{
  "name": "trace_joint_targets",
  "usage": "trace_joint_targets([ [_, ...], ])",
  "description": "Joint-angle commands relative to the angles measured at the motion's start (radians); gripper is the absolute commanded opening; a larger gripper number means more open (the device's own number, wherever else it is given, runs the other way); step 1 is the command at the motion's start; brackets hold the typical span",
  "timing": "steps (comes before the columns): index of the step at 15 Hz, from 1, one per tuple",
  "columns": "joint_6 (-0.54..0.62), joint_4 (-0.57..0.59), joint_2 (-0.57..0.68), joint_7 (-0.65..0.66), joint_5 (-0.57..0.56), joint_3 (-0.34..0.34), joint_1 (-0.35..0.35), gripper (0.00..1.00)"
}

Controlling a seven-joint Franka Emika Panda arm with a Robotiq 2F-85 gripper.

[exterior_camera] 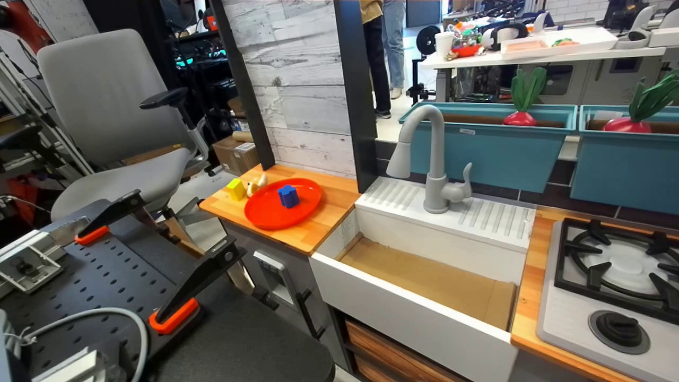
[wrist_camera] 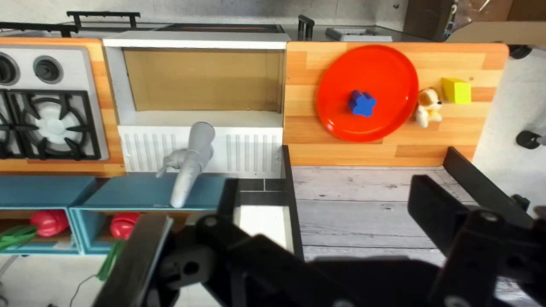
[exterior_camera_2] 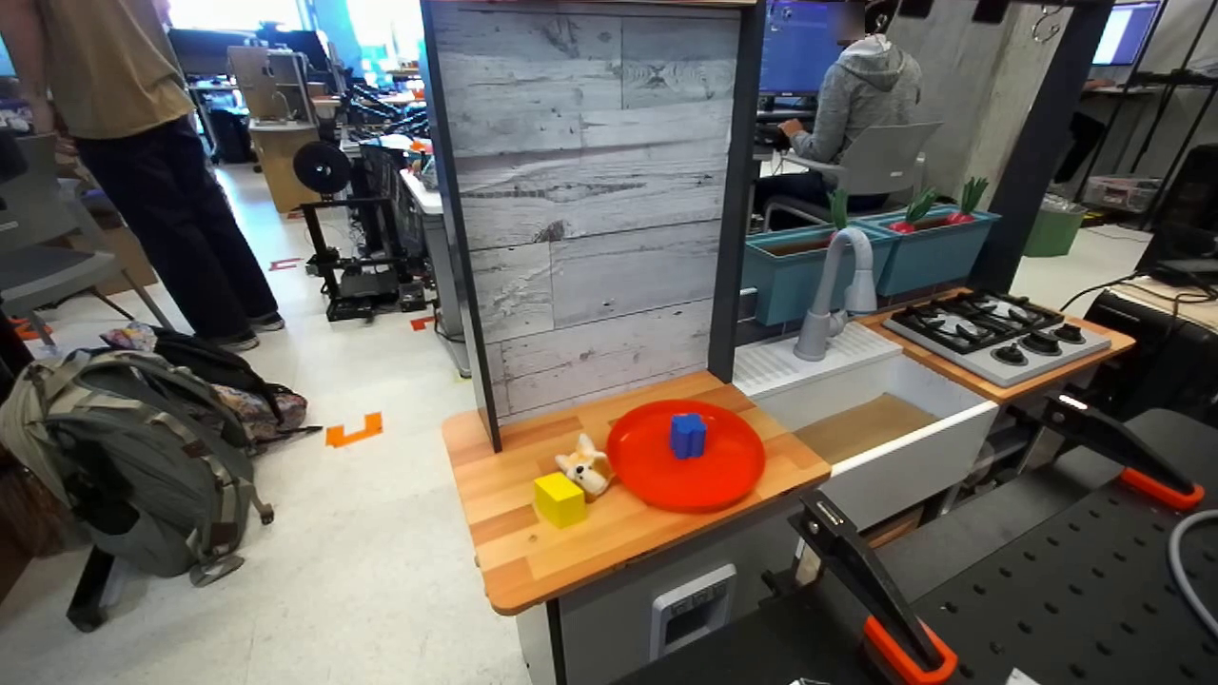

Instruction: Move the yellow block to the right on the table

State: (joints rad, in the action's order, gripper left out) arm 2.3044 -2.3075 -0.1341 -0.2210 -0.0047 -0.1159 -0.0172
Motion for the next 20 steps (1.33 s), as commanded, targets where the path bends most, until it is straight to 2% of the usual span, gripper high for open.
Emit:
trace_joint_targets([
  [1,0.147,0.003,0.151,0.024,0.026,0.065,0.032,1.00],
  [4,0.244,0.013,0.295,0.034,0.016,0.124,0.058,1.00],
  [7,0.291,0.037,0.427,0.038,0.003,0.173,0.077,1.00],
  [11,0.346,0.084,0.573,0.071,-0.035,0.200,0.112,1.00],
  [12,0.308,0.103,0.591,0.104,-0.080,0.175,0.135,1.00],
  [13,0.321,0.052,0.541,0.064,-0.035,0.205,0.100,1.00],
  [15,0.321,0.078,0.584,0.092,-0.064,0.200,0.114,1.00],
  [20,0.317,0.097,0.603,0.098,-0.080,0.187,0.118,1.00],
])
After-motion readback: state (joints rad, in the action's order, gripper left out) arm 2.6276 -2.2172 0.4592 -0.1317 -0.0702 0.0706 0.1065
